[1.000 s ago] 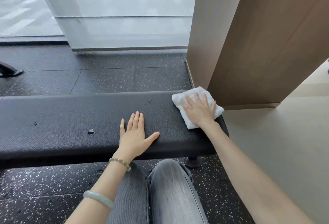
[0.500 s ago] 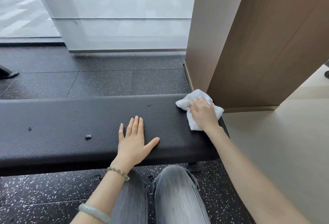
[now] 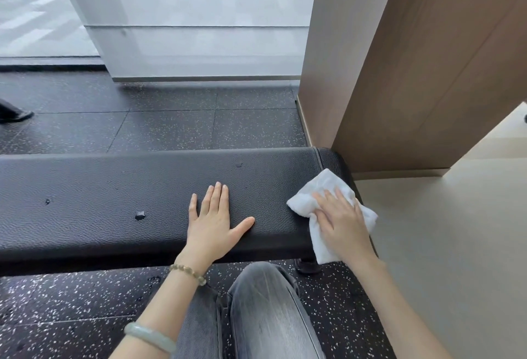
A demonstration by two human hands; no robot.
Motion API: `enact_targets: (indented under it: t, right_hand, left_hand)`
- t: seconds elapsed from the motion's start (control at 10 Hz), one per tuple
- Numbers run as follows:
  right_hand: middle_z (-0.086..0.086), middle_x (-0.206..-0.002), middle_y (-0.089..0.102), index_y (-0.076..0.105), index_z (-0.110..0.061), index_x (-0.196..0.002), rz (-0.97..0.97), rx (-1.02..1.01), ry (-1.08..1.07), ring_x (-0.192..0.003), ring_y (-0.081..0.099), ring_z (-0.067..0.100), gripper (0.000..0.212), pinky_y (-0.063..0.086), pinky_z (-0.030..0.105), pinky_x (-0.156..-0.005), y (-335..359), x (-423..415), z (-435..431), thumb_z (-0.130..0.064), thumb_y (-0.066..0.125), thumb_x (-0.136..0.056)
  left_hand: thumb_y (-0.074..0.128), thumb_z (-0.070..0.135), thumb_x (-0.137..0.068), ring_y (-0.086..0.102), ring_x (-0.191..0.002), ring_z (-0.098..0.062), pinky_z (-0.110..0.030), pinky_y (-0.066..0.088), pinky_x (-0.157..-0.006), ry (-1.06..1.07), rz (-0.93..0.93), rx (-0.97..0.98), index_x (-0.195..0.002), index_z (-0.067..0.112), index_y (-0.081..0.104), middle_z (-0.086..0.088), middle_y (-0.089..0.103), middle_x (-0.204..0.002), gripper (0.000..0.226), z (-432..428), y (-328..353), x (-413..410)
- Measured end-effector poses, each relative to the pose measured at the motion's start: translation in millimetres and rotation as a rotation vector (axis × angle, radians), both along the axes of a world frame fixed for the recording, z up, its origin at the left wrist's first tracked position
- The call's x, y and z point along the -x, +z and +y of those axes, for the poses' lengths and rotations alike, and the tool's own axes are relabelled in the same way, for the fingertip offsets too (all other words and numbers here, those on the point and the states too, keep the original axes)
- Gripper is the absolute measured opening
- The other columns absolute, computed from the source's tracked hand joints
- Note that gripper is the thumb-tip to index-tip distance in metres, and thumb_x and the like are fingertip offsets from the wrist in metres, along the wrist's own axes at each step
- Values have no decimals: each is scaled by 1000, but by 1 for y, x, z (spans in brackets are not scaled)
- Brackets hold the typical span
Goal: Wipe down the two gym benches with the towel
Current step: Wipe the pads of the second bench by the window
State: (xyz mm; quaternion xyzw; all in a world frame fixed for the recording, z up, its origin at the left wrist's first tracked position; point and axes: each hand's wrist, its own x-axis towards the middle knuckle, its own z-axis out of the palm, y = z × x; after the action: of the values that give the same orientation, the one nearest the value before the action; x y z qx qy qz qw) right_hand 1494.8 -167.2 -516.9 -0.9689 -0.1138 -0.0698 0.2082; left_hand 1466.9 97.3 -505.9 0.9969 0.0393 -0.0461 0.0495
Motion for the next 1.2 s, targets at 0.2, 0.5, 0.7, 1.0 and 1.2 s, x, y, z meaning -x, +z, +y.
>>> enact_targets:
  t: [0.2, 0.5, 0.7, 1.0, 1.2]
  right_hand:
    - [-7, -158, 12, 23, -37, -147, 175, 255, -67, -145, 1, 16, 52, 2, 49, -113, 13, -47, 8, -51, 22, -97]
    - [-4, -158, 12, 23, -32, -148, 210, 260, -38, -146, 1, 14, 54, 5, 44, -115, 17, -98, 10, -48, 13, -97]
    - [-4, -154, 25, 38, -29, -143, 74, 107, -23, -144, 9, 11, 63, -1, 40, -115, 1, 19, -9, -53, 10, -91]
    - [-11, -155, -13, 2, -45, -147, 178, 320, 171, -142, -19, 12, 84, -18, 47, -107, 14, 3, 42, -75, -22, -72]
    - [-6, -159, -4, 9, -40, -149, 280, 289, 106, -145, -10, 16, 50, -11, 53, -112, 20, -99, 93, -50, 14, -100]
  left_hand:
    - [-9, 80, -62, -15, -144, -13, -42, -15, -114, -4, -2, 19, -150, 14, -7, 0, -11, -159, 110, 0, 1, -1]
    - [-7, 81, -62, -14, -144, -12, -41, -16, -114, -11, -6, 28, -151, 14, -6, 1, -9, -159, 111, 0, 2, -1]
    - [-1, 82, -67, -13, -144, -13, -41, -16, -114, -10, -19, 51, -151, 15, -4, 1, -8, -159, 108, 1, 0, 1]
    - [-3, 76, -59, -15, -144, -13, -40, -16, -114, -8, -25, 68, -151, 16, -4, 0, -9, -159, 109, 2, -1, -3]
    - [-1, 75, -60, -16, -143, -12, -38, -17, -113, -22, -39, 97, -151, 16, -2, 0, -9, -159, 108, 3, -2, -1]
